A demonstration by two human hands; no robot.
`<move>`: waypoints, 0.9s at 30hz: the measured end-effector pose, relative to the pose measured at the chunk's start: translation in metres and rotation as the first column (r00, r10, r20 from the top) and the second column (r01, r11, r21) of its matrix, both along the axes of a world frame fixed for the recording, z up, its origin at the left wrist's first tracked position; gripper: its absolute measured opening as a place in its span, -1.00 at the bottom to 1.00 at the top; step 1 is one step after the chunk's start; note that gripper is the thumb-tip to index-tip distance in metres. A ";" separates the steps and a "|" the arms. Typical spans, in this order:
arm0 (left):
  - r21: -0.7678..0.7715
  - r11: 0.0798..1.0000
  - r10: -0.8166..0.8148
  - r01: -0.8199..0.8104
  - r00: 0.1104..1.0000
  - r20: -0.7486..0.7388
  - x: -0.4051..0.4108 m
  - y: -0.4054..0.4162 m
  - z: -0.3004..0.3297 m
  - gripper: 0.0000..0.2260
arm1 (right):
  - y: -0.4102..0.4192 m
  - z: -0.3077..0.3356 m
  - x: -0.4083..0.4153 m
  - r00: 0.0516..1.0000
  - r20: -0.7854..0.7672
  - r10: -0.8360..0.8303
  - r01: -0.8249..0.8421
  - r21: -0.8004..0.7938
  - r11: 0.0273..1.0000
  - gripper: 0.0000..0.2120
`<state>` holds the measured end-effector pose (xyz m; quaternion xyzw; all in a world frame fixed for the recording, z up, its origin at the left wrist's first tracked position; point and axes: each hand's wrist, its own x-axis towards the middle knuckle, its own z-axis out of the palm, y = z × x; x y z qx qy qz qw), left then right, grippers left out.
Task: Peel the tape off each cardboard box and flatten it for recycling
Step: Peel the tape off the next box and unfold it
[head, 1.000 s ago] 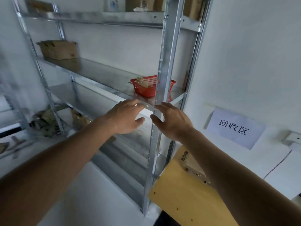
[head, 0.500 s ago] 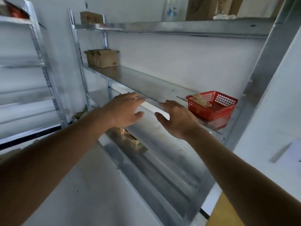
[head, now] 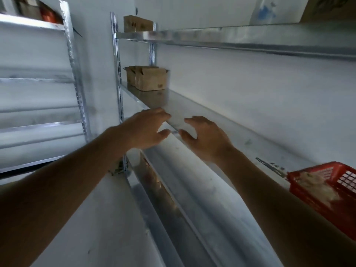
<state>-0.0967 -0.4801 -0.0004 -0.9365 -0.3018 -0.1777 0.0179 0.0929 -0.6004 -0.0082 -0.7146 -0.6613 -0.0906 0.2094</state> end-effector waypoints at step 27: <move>-0.063 0.998 -0.015 0.015 1.000 0.000 -0.011 0.596 -0.019 -0.48 | 0.601 -0.009 -0.014 0.996 -0.077 -0.035 0.029 -0.081 0.996 -0.49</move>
